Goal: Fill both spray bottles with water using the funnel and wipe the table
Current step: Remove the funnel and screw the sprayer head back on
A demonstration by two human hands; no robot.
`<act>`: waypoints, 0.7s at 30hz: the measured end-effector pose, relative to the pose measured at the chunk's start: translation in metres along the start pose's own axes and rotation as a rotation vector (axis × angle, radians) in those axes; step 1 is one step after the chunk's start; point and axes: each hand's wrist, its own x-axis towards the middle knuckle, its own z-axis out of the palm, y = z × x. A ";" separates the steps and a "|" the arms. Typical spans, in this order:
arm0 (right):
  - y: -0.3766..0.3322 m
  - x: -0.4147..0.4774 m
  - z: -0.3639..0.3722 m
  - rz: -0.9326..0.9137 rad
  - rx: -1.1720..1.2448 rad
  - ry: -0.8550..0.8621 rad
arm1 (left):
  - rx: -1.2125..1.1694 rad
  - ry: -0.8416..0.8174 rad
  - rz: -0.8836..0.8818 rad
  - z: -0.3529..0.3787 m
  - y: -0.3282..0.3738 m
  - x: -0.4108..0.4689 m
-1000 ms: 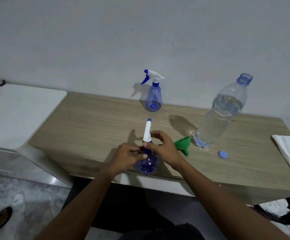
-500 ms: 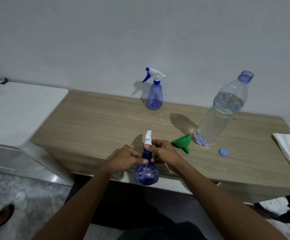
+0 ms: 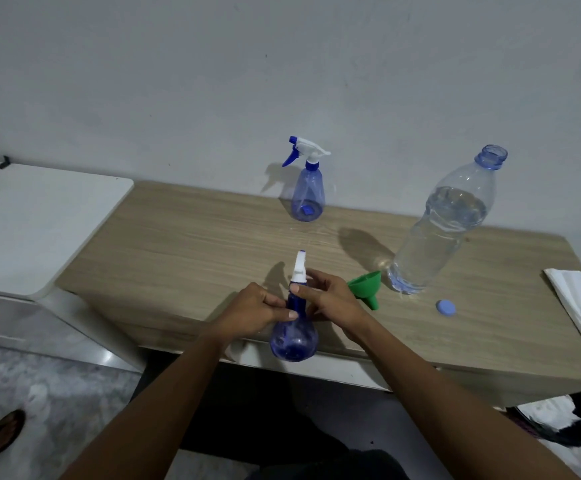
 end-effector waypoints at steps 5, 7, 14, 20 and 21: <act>-0.020 0.023 -0.011 -0.188 -0.167 0.222 | 0.054 0.144 0.065 0.000 0.029 0.024; -0.034 0.034 -0.020 -0.248 -0.219 0.237 | 0.097 0.209 0.078 0.002 0.040 0.042; -0.072 0.086 -0.070 -0.298 -0.313 0.395 | 0.017 0.332 0.177 0.016 0.070 0.123; -0.063 0.136 -0.102 -0.311 -0.194 0.392 | 0.104 0.338 0.267 0.039 0.075 0.186; -0.060 0.143 -0.105 -0.315 -0.151 0.405 | 0.137 0.379 0.281 0.041 0.074 0.193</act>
